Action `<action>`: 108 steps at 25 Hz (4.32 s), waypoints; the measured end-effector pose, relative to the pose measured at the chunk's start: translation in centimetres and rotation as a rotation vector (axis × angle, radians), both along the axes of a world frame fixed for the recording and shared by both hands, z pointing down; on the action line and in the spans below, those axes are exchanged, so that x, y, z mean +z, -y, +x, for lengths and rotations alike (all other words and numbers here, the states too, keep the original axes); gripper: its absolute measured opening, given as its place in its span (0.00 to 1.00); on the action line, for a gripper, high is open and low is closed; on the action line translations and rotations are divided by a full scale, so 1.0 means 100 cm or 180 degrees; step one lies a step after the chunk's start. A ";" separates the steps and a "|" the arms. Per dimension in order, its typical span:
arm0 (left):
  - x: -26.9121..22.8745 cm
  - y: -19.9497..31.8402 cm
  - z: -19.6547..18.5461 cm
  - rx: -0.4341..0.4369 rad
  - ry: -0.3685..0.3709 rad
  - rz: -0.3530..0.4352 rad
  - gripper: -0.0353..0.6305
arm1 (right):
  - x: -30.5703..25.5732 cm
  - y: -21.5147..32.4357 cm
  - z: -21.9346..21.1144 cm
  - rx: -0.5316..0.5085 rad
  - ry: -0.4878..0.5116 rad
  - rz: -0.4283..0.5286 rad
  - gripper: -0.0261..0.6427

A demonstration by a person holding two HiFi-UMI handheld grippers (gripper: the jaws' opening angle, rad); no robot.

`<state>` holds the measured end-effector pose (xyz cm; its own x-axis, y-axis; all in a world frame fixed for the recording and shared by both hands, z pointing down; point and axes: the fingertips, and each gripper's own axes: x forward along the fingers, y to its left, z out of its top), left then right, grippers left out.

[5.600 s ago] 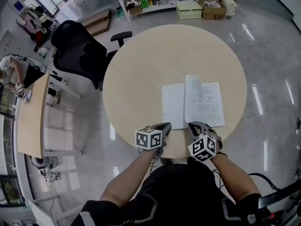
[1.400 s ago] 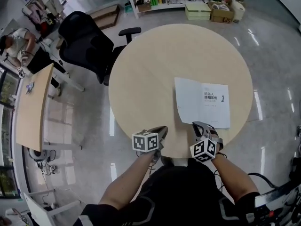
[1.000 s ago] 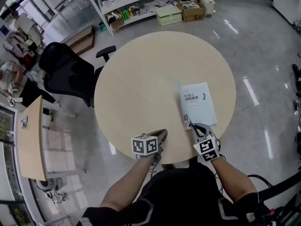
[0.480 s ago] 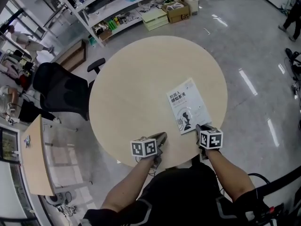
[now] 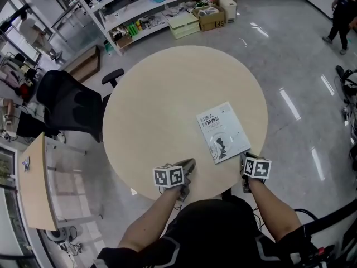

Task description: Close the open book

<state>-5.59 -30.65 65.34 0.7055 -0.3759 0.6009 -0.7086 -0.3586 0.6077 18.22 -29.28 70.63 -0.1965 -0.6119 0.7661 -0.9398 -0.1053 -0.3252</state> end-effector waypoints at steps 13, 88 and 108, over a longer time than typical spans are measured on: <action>-0.038 0.012 -0.023 -0.0290 -0.0123 0.0579 0.03 | -0.092 0.060 -0.046 -0.0843 -0.0081 0.0889 0.04; -0.260 -0.738 0.047 -0.0236 -0.0213 0.2666 0.03 | -0.296 -0.675 -0.031 -0.1753 0.0242 0.2395 0.04; -0.280 -0.892 0.132 -0.0319 -0.0087 0.2641 0.03 | -0.339 -0.851 0.043 -0.1884 0.0329 0.2538 0.04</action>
